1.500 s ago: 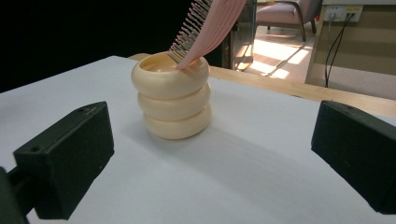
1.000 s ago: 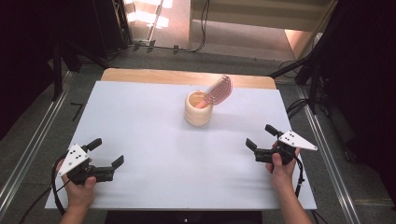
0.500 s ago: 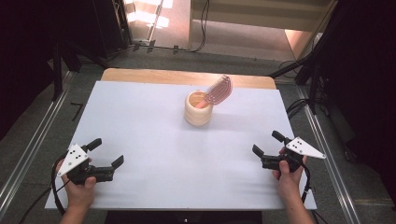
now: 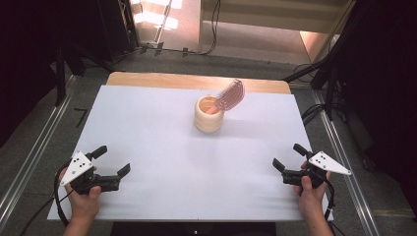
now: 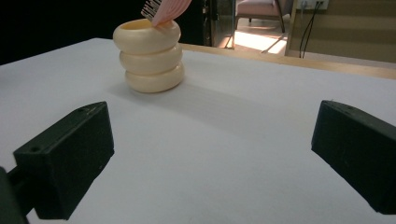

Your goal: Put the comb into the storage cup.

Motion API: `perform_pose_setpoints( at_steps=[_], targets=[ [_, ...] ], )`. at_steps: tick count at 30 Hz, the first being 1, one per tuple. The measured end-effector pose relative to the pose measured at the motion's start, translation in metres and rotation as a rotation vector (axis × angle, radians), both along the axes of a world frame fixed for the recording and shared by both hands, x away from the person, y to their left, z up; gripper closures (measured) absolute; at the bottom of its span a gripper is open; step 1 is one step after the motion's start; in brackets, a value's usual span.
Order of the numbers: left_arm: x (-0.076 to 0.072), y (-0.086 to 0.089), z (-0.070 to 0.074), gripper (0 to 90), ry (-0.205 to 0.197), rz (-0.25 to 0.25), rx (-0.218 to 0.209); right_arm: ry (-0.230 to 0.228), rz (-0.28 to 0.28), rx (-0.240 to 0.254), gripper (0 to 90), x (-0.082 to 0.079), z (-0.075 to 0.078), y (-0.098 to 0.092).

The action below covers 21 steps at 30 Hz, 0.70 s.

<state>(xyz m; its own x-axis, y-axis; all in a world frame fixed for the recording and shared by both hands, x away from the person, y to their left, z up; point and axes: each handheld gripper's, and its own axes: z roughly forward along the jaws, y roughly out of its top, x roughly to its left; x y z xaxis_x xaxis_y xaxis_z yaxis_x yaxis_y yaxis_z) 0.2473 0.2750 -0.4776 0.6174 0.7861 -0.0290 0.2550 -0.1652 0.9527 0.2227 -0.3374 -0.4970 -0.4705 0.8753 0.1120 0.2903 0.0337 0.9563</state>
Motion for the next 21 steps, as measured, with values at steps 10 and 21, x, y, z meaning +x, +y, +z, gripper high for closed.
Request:
perform_pose_setpoints(
  at_steps=[10,21],
  targets=[
    [0.0,0.0,0.0,0.0,-0.005,-0.002,-0.002,-0.008,-0.01,0.013,0.0,-0.012,-0.003,-0.012],
    [0.0,0.001,0.0,0.0,-0.004,-0.007,-0.008,-0.018,-0.011,0.038,0.0,-0.017,-0.011,-0.015]
  ],
)
